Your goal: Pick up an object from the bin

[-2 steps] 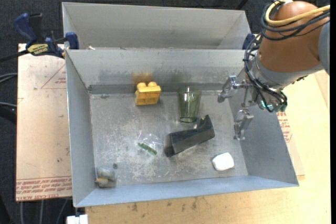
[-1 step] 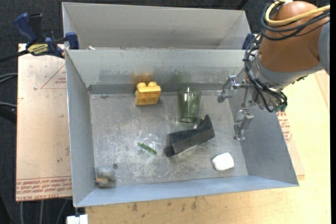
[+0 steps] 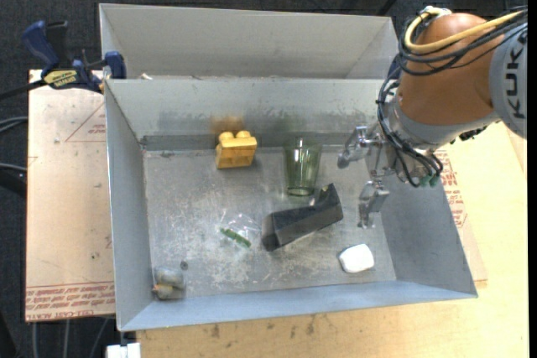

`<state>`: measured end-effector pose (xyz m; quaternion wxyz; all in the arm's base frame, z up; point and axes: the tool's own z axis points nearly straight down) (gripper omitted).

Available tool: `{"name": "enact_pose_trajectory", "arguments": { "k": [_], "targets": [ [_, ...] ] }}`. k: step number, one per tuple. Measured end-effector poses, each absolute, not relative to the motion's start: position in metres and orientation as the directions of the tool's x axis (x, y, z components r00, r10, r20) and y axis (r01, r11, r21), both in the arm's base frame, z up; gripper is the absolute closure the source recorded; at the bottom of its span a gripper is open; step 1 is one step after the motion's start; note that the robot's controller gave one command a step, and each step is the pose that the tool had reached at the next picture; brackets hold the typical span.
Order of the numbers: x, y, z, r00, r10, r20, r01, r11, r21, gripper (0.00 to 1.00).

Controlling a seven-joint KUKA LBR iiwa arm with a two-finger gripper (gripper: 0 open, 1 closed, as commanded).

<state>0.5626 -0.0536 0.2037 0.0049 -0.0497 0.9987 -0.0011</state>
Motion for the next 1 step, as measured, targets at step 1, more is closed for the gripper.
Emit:
{"name": "enact_pose_trajectory", "arguments": {
  "k": [1],
  "targets": [
    [0.5699,-0.0024,0.1762,-0.999,-0.035,0.000,-0.035,0.999,0.001,0.00]
  ]
}}
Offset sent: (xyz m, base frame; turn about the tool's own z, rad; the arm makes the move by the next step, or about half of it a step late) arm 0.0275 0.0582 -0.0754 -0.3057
